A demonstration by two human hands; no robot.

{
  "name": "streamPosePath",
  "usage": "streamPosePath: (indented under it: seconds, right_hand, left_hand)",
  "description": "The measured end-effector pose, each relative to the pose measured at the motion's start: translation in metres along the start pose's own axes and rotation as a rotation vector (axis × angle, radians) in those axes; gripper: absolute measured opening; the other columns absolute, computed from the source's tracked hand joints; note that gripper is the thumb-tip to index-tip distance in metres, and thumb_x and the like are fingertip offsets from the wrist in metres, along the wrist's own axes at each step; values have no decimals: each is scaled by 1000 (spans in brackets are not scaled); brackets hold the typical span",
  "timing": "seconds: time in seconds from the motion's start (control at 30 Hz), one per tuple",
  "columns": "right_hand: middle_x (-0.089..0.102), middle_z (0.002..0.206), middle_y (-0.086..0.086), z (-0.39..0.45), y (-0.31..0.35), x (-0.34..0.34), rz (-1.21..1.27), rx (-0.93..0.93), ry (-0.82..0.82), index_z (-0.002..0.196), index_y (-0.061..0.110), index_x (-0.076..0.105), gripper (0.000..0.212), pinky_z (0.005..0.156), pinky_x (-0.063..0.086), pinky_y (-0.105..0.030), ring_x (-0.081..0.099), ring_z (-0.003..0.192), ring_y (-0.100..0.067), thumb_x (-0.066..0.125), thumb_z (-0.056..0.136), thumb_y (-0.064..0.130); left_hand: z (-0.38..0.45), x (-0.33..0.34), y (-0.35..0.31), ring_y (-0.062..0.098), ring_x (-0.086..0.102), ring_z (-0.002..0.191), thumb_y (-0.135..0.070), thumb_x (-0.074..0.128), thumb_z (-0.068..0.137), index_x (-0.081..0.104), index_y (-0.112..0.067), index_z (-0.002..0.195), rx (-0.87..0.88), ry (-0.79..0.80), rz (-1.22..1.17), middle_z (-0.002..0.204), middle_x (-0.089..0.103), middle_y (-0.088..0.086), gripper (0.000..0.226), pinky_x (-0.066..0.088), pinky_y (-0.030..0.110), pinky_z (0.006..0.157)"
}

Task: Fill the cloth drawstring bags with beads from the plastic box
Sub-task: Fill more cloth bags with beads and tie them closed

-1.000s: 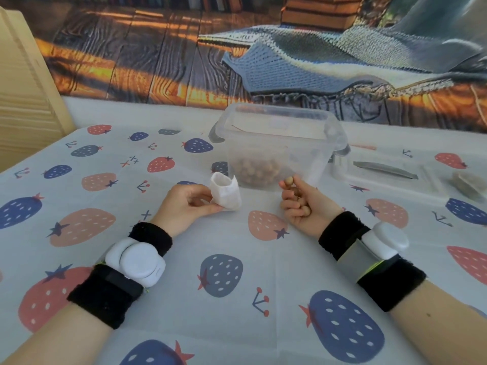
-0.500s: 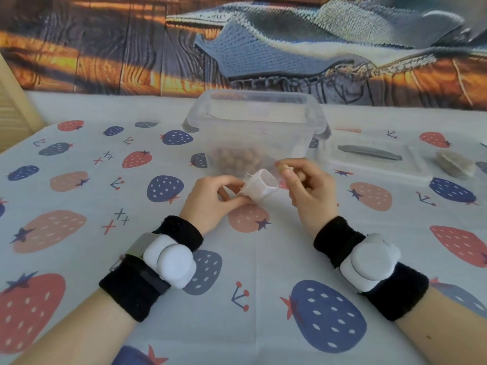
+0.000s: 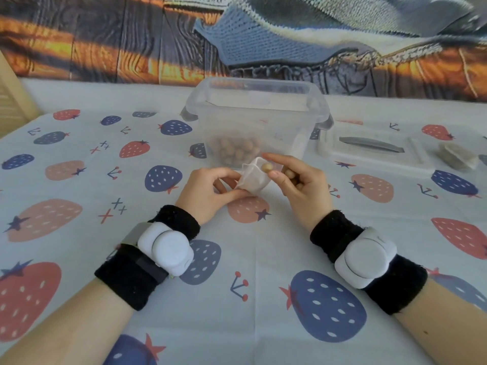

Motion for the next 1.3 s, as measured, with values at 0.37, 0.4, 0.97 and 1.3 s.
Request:
streamPosePath:
  seconds: [0.37, 0.4, 0.97, 1.3]
  right_hand:
    - [30, 49, 1, -7, -48, -11, 244, 576, -149, 66, 15, 35, 39, 38, 18, -13, 22, 36, -9, 31, 102, 29]
    - [30, 47, 1, -10, -57, -12, 288, 677, -170, 65, 16, 34, 40, 39, 16, -11, 19, 34, -10, 28, 102, 31]
    - [39, 59, -28, -2, 2, 3, 192, 32, 15, 89, 24, 65, 9, 48, 25, -22, 26, 50, -20, 65, 81, 26]
    - [29, 54, -15, -3, -2, 9, 173, 43, 87, 103, 27, 65, 24, 49, 21, -23, 22, 50, -15, 63, 81, 18]
  left_hand:
    - [0, -1, 4, 5, 52, 59, -30, 81, 69, 68, -34, 86, -29, -14, -9, 76, 68, -4, 22, 49, 25, 65]
    - [0, -1, 4, 6, 52, 59, -29, 81, 69, 68, -33, 86, -33, -15, -15, 75, 67, -4, 22, 49, 26, 66]
    - [1, -1, 3, 5, 51, 56, -22, 82, 69, 63, -42, 78, -21, -3, 8, 75, 67, -3, 29, 45, 19, 60]
    - [0, -1, 1, 9, 51, 56, -24, 82, 70, 66, -40, 81, 0, -1, 6, 73, 67, 0, 25, 46, 22, 58]
Point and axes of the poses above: each hand's wrist, its own z-axis towards the middle knuckle, its own x-axis out of the palm, y = z × x, the point moved 8 cm from there along z, towards the middle knuckle
